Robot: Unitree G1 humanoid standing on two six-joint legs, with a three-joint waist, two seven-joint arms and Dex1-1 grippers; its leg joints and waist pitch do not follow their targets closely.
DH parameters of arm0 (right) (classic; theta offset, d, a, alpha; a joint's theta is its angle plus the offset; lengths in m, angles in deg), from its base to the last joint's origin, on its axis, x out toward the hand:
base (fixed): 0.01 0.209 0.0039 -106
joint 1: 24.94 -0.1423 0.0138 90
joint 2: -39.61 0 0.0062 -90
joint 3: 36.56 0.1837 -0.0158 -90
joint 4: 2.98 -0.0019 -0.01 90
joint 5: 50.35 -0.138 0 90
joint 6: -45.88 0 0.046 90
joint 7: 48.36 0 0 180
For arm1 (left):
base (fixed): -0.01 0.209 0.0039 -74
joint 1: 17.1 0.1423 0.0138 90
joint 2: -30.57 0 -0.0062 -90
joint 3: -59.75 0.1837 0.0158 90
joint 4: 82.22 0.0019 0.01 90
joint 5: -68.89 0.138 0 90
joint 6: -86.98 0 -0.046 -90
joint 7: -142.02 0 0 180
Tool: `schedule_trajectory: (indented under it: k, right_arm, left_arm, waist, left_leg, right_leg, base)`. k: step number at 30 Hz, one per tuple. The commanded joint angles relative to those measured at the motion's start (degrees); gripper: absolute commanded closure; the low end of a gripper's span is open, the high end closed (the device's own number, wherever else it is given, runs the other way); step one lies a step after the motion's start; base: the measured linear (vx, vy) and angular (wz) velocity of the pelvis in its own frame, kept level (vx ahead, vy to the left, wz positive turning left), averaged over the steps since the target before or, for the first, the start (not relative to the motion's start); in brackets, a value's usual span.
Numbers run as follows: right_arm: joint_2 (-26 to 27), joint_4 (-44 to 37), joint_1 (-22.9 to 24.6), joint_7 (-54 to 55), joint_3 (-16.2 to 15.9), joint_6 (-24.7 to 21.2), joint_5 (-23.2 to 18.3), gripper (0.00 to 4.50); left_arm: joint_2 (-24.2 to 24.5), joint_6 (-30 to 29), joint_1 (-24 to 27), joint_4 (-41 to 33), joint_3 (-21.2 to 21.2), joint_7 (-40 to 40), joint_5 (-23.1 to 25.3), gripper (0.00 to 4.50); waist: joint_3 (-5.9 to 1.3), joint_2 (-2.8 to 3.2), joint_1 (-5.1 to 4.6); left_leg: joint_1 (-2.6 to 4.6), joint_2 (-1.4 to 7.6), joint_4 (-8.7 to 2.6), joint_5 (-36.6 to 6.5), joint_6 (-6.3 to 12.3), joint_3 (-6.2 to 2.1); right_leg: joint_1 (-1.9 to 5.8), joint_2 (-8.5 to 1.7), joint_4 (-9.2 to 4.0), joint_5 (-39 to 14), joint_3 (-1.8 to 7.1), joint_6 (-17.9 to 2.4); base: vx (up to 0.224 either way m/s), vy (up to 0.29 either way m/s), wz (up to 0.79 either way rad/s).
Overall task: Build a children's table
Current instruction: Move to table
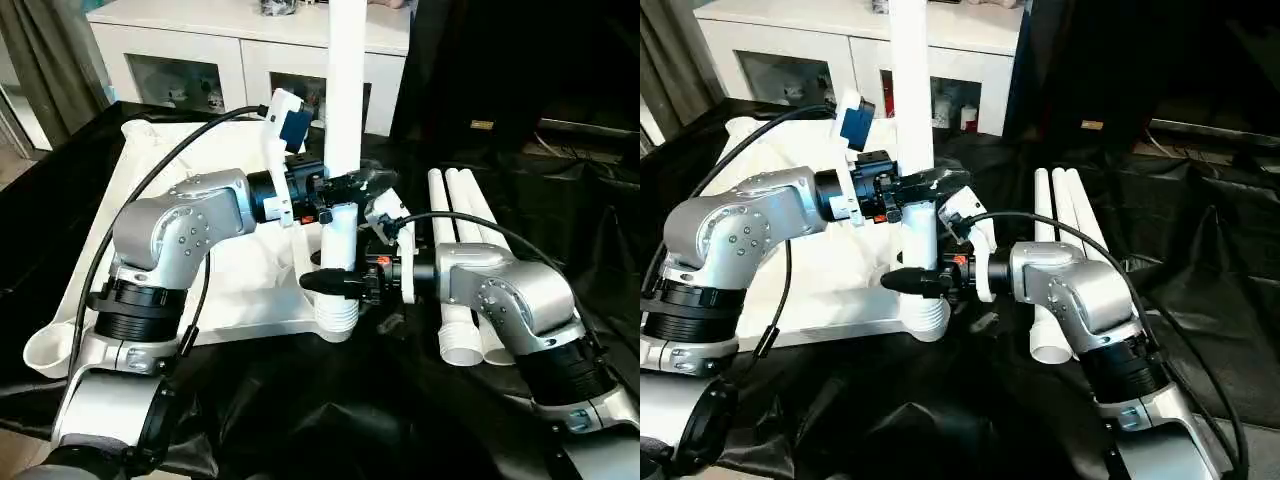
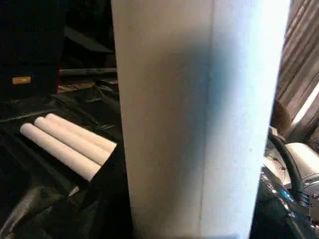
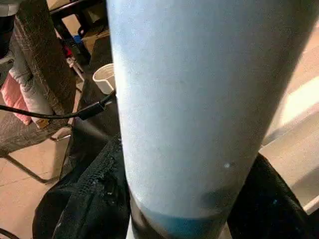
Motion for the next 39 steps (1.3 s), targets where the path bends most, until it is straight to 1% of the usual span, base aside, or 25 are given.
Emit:
schedule_trajectory:
  k: [1, 4, 7, 9, 10, 11, 13, 16, 18, 20, 21, 22, 23, 24, 25, 26, 27, 28, 29, 30, 31, 32, 33, 36, 39]
  right_arm:
    - [0.2, -0.4, -0.2, 1.3, 1.8, 0.5, -0.5, 2.58]
    - [1.0, -0.3, 0.3, 2.3, 2.4, 1.3, -0.3, 2.59]
    - [2.1, -0.6, 1.1, 3.3, 3.6, 1.9, -0.9, 2.59]
    - [2.5, -0.7, 1.4, 3.5, 4.0, 2.1, -1.2, 2.59]
    - [3.0, -1.1, 1.9, 3.9, 4.4, 2.1, -1.6, 2.59]
    - [3.2, -1.3, 2.2, 4.0, 4.5, 2.1, -1.8, 2.59]
    - [4.0, -1.8, 2.9, 4.7, 5.3, 2.5, -2.4, 2.59]
    - [5.3, -2.0, 3.6, 6.0, 6.9, 3.6, -2.9, 2.59]
    - [7.0, -1.3, 3.4, 8.6, 9.2, 5.6, -2.8, 2.59]
    - [7.3, -1.0, 3.4, 9.3, 9.7, 6.2, -2.7, 2.59]
    - [7.6, -0.8, 3.3, 9.9, 10.2, 6.6, -2.6, 2.59]
    - [7.8, 0.2, 3.2, 12.7, 10.7, 9.4, -0.2, 2.59]
    - [7.6, 0.7, 3.1, 13.7, 10.6, 10.7, 1.2, 2.59]
    - [7.2, 1.3, 3.3, 14.9, 10.1, 12.7, 3.2, 2.59]
    - [6.8, 1.7, 3.5, 15.6, 9.7, 14.1, 4.6, 2.59]
    - [6.7, 1.8, 3.6, 15.7, 9.7, 14.4, 4.7, 2.59]
    - [6.7, 1.9, 4.1, 15.9, 9.7, 14.7, 5.0, 2.59]
    - [6.5, 2.2, 4.8, 16.4, 9.4, 15.7, 6.1, 2.59]
    - [6.3, 2.5, 5.2, 16.7, 9.1, 16.2, 6.7, 2.59]
    - [6.2, 2.5, 5.3, 16.7, 9.1, 16.3, 6.8, 2.59]
    - [6.3, 2.9, 5.8, 17.1, 9.2, 16.6, 7.2, 2.59]
    - [6.4, 3.2, 6.3, 17.7, 9.2, 17.1, 7.4, 2.59]
    - [6.5, 3.4, 6.5, 17.8, 9.1, 17.3, 7.6, 2.59]
    - [6.6, 3.7, 7.2, 18.0, 8.5, 18.2, 8.1, 2.59]
    - [7.2, 3.7, 7.7, 18.2, 7.5, 18.6, 8.7, 2.59]
  left_arm:
    - [-0.5, -1.7, -1.6, 1.5, -1.1, -1.8, -0.1, 2.01]
    - [-0.8, 0.1, -0.3, 0.3, -2.2, -2.2, -0.4, 1.92]
    - [-3.9, 4.7, 0.7, 0.4, -6.7, -4.3, -2.5, 1.59]
    - [-5.3, 5.9, 1.0, 0.6, -8.7, -5.1, -4.0, 1.59]
    - [-7.4, 8.4, 1.1, 0.8, -11.8, -6.4, -6.1, 1.59]
    - [-8.0, 9.5, 1.2, 0.6, -12.6, -7.0, -6.4, 1.59]
    - [-10.6, 12.5, 0.9, 0.7, -16.1, -10.1, -8.2, 1.59]
    - [-13.2, 16.9, -0.3, 2.0, -20.2, -14.5, -9.2, 1.59]
    - [-13.4, 19.4, -1.2, 3.7, -23.3, -15.9, -10.3, 1.59]
    - [-13.2, 19.4, -1.2, 3.8, -23.6, -15.7, -10.5, 1.59]
    - [-12.9, 19.1, -1.0, 3.7, -23.6, -15.4, -10.5, 1.59]
    - [-8.8, 19.0, 2.2, 1.2, -19.0, -11.0, -5.8, 1.59]
    - [-5.9, 19.2, 4.3, -0.2, -15.4, -8.2, -2.4, 1.59]
    - [-1.8, 19.8, 7.2, -2.2, -10.4, -4.2, 2.2, 1.59]
    - [1.3, 20.4, 9.3, -3.6, -6.6, -1.4, 5.5, 1.59]
    - [2.8, 20.3, 10.3, -4.3, -4.8, -0.1, 6.5, 1.59]
    - [5.8, 20.8, 12.2, -5.7, -2.0, 2.8, 8.1, 1.59]
    - [10.4, 22.2, 14.8, -7.2, 2.2, 6.9, 10.9, 1.59]
    - [13.6, 23.6, 16.7, -8.1, 4.9, 9.5, 13.2, 1.59]
    - [14.3, 23.9, 17.2, -8.2, 5.6, 10.1, 13.8, 1.59]
    - [17.0, 25.2, 18.9, -8.8, 7.9, 12.2, 15.9, 1.59]
    - [19.2, 26.4, 20.7, -9.1, 10.0, 13.7, 17.7, 1.59]
    - [20.0, 26.9, 21.4, -9.2, 10.8, 14.2, 18.5, 1.59]
    - [22.6, 28.2, 23.8, -9.2, 13.8, 15.7, 21.3, 1.59]
    - [24.1, 29.6, 25.0, -6.5, 16.6, 15.6, 25.6, 1.59]
  waist:
    - [-4.7, 0.39, 0.18]
    - [-4.68, 0.51, 0.19]
    - [-4.71, 0.4, 0.22]
    - [-4.76, 0.43, 0.2]
    - [-4.76, 0.57, 0.23]
    - [-4.82, 0.79, 0.39]
    - [-4.8, 0.64, 0.34]
    - [-4.72, 0.75, 0.42]
    - [-4.7, 0.89, 0.39]
    - [-4.67, 0.9, 0.21]
    - [-4.73, 1.32, 0.26]
    - [-4.77, 1.29, 0.27]
    - [-4.79, 1.06, 0.12]
    - [-4.81, 1.25, -0.06]
    - [-4.77, 1.19, -0.09]
    - [-4.75, 1.3, -0.27]
    - [-4.68, 1.44, -0.37]
    - [-4.68, 1.5, -0.21]
    - [-4.68, 1.5, -0.21]
    - [-4.5, 1.42, -0.58]
    - [-4.59, 1.56, -0.39]
    - [-4.43, 1.53, -0.4]
    - [-4.36, 1.32, -0.59]
    - [-4.27, 1.58, -0.64]
    - [-4.12, 1.62, -0.68]
  left_leg:
    - [0.34, 2.28, -3.87, -5.3, 0.04, -0.8]
    - [0.35, 2.25, -3.89, -5.6, -0.11, -0.81]
    - [0.16, 2.3, -3.83, -5.4, -0.08, -0.82]
    - [0.09, 2.27, -3.81, -5.4, 0.03, -0.78]
    - [0.14, 2.25, -3.8, -5.5, 0.27, -0.81]
    - [0.14, 2.25, -3.76, -5.8, 0.28, -0.88]
    - [0.12, 2.32, -3.77, -6.2, 0.48, -0.89]
    - [0.19, 2.32, -3.83, -7.1, 0.73, -0.91]
    - [0.22, 2.19, -3.9, -7.3, 0.61, -0.95]
    - [0.42, 2.19, -4.02, -7.9, 0.08, -0.98]
    - [0.48, 2.29, -4.06, -7.6, -0.07, -1.08]
    - [0.56, 2.48, -4.18, -7.2, -0.2, -1.19]
    - [0.55, 2.59, -4.38, -7.1, -0.01, -1.3]
    - [0.48, 2.68, -4.46, -6.9, -0.38, -1.32]
    - [0.59, 2.81, -4.53, -6.4, -0.36, -1.4]
    - [0.76, 2.61, -4.41, -6.1, -0.87, -1.06]
    - [0.82, 2.52, -4.39, -6.4, -0.89, -0.92]
    - [0.78, 2.62, -4.6, -7.2, -1.14, -1.02]
    - [0.78, 2.62, -4.6, -7.2, -1.14, -1.02]
    - [0.82, 2.5, -4.71, -8.1, -1.31, -0.84]
    - [0.98, 2.53, -4.65, -8.2, -1.51, -0.88]
    - [0.74, 2.6, -4.87, -8.7, -1.69, -1.02]
    - [0.71, 2.62, -4.99, -9.3, -1.78, -0.95]
    - [1.05, 2.53, -4.97, -11.4, -2.36, -0.83]
    - [1.03, 2.51, -5.09, -12.5, -2.55, -0.91]
  right_leg:
    - [3.81, -4.65, -3.57, -10.1, 2.95, -11.1]
    - [3.78, -4.66, -3.68, -10.7, 2.95, -11.0]
    - [3.95, -4.78, -3.76, -9.9, 2.93, -11.5]
    - [4.01, -4.72, -3.71, -9.3, 2.93, -11.7]
    - [3.99, -4.65, -3.74, -8.5, 2.88, -12.0]
    - [4.04, -4.79, -3.69, -8.3, 2.86, -12.3]
    - [4.06, -4.75, -3.74, -8.2, 2.84, -12.5]
    - [3.97, -4.73, -4.07, -9.6, 2.82, -11.7]
    - [3.92, -4.63, -4.17, -10.8, 2.79, -11.0]
    - [3.73, -4.51, -4.28, -12.4, 2.66, -9.9]
    - [3.71, -4.55, -4.09, -11.8, 2.71, -9.9]
    - [3.42, -4.65, -4.01, -11.0, 2.72, -9.7]
    - [3.33, -4.59, -4.04, -11.3, 2.71, -9.1]
    - [3.46, -4.58, -3.52, -10.9, 2.73, -8.8]
    - [3.27, -4.7, -3.67, -11.6, 2.8, -7.9]
    - [3.21, -4.6, -3.45, -11.2, 2.95, -8.2]
    - [3.07, -4.51, -3.61, -11.4, 3.02, -8.4]
    - [3.14, -4.67, -3.45, -11.7, 3.08, -8.7]
    - [3.14, -4.67, -3.45, -11.7, 3.08, -8.7]
    - [3.04, -4.4, -3.55, -11.6, 3.11, -8.9]
    - [2.99, -4.54, -3.54, -11.4, 3.1, -9.1]
    - [3.13, -4.62, -3.52, -11.7, 3.14, -9.3]
    - [3.17, -4.54, -3.53, -12.2, 3.15, -9.2]
    - [2.88, -4.64, -3.84, -14.8, 3.27, -9.0]
    - [2.76, -4.59, -4.04, -16.7, 3.32, -8.4]
  base:
    - [0.0, 0.0, 0.0]
    - [0.0, 0.0, 0.0]
    - [0.0, 0.0, 0.0]
    - [0.0, 0.0, 0.0]
    - [0.0, 0.0, 0.0]
    - [0.0, 0.0, 0.0]
    - [0.0, 0.0, 0.0]
    - [0.0, 0.0, 0.0]
    - [0.0, 0.0, 0.0]
    - [0.0, 0.0, 0.0]
    - [0.0, 0.0, 0.0]
    - [0.0, 0.0, 0.0]
    - [0.0, 0.0, 0.0]
    - [0.0, 0.0, 0.0]
    - [0.0, 0.0, 0.0]
    - [0.0, 0.0, 0.0]
    - [0.0, 0.0, 0.0]
    - [0.0, 0.0, 0.0]
    - [0.0, 0.0, 0.0]
    - [0.0, 0.0, 0.0]
    - [0.0, 0.0, 0.0]
    - [0.0, 0.0, 0.0]
    - [0.0, 0.0, 0.0]
    - [0.0, 0.0, 0.0]
    - [0.0, 0.0, 0.0]
